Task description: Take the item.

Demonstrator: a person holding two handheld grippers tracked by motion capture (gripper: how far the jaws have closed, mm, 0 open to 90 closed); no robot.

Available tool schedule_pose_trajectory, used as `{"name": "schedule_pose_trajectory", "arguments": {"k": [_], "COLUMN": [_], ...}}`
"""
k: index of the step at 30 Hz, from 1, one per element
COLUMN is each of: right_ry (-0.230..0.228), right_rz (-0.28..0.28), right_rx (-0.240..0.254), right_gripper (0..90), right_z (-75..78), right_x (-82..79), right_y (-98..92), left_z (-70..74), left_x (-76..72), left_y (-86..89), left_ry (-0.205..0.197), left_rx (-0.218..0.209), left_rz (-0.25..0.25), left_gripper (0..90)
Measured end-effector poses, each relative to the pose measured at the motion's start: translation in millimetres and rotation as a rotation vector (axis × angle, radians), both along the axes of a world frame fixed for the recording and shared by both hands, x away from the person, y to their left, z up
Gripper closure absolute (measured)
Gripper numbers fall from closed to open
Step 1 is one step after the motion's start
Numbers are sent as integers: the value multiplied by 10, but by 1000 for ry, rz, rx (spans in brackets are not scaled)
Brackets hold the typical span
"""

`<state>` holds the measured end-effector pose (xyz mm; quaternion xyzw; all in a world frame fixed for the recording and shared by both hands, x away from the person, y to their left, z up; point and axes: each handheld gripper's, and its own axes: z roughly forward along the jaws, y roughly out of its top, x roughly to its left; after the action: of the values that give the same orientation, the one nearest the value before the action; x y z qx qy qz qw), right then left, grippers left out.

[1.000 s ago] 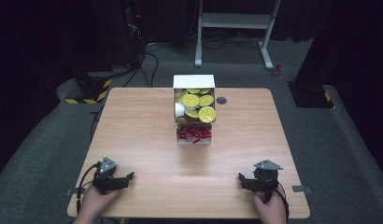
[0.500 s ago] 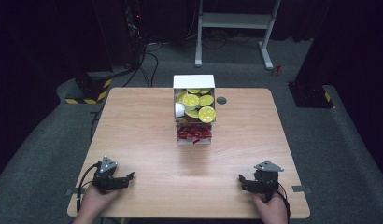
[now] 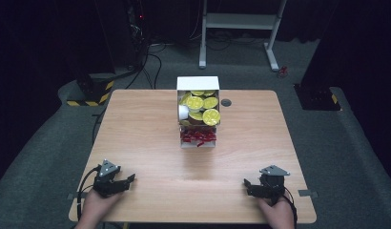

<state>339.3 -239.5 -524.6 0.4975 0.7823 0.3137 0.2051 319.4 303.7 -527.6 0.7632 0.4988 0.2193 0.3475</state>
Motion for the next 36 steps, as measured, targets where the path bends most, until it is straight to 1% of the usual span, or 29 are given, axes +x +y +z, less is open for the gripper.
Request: {"name": "schedule_pose_trajectory", "arguments": {"k": [2, 3, 7, 10, 11, 13, 17, 18, 19, 20, 21, 24, 26, 29, 32, 34, 36], "right_ry": [-1, 0, 1, 0, 0, 2, 3, 3, 3, 3, 3, 1, 3, 0, 0, 0, 0], "right_rz": [0, 0, -1, 1, 1, -3, -5, -5, -5, -5, -4, -2, -2, -1, -1, -1, -1], "right_rx": [-1, 0, 1, 0, 0, 2, 3, 3, 3, 3, 3, 2, 4, 1, 1, 1, 1], "right_gripper": [80, 81, 81, 81, 81, 81, 81, 81, 81, 81, 81, 82, 82, 82, 82, 82, 82], "right_z": [0, 0, 0, 0, 0, 0, 1, 1, 1, 1, 1, 0, 0, 0, 0, 0, 0], "right_x": [0, 0, -2, -1, -1, 3, 8, 8, 8, 8, 6, 4, 3, 4, 3, 3, 3], "right_y": [0, 1, 2, 1, 1, 5, 9, 9, 9, 9, 8, 6, 7, 6, 6, 6, 5], "left_z": [12, 24, 96, 149, 171, 222, 333, 353, 370, 388, 407, 444, 477, 527, 595, 637, 676], "left_x": [-5, -16, -64, -96, -105, -120, -181, -193, -195, -200, -197, -189, -166, -140, -101, -82, -65], "left_y": [-6, -11, -29, -49, -57, -73, -113, -129, -134, -150, -164, -200, -229, -275, -323, -357, -396], "left_ry": [-2, -7, -43, -55, -57, -73, -115, -123, -126, -121, -125, -122, -114, -125, -130, -141, -145], "left_rx": [-3, -11, -2, -21, -24, -4, -18, -23, -21, -33, -36, -37, -56, -47, -51, -50, -61], "left_rz": [-1, 1, 3, 7, 3, -12, -65, -66, -71, -69, -71, -76, -74, -76, -78, -74, -68], "left_gripper": [296, 304, 344, 339, 340, 342, 345, 348, 355, 357, 358, 362, 365, 366, 362, 361, 361]}}
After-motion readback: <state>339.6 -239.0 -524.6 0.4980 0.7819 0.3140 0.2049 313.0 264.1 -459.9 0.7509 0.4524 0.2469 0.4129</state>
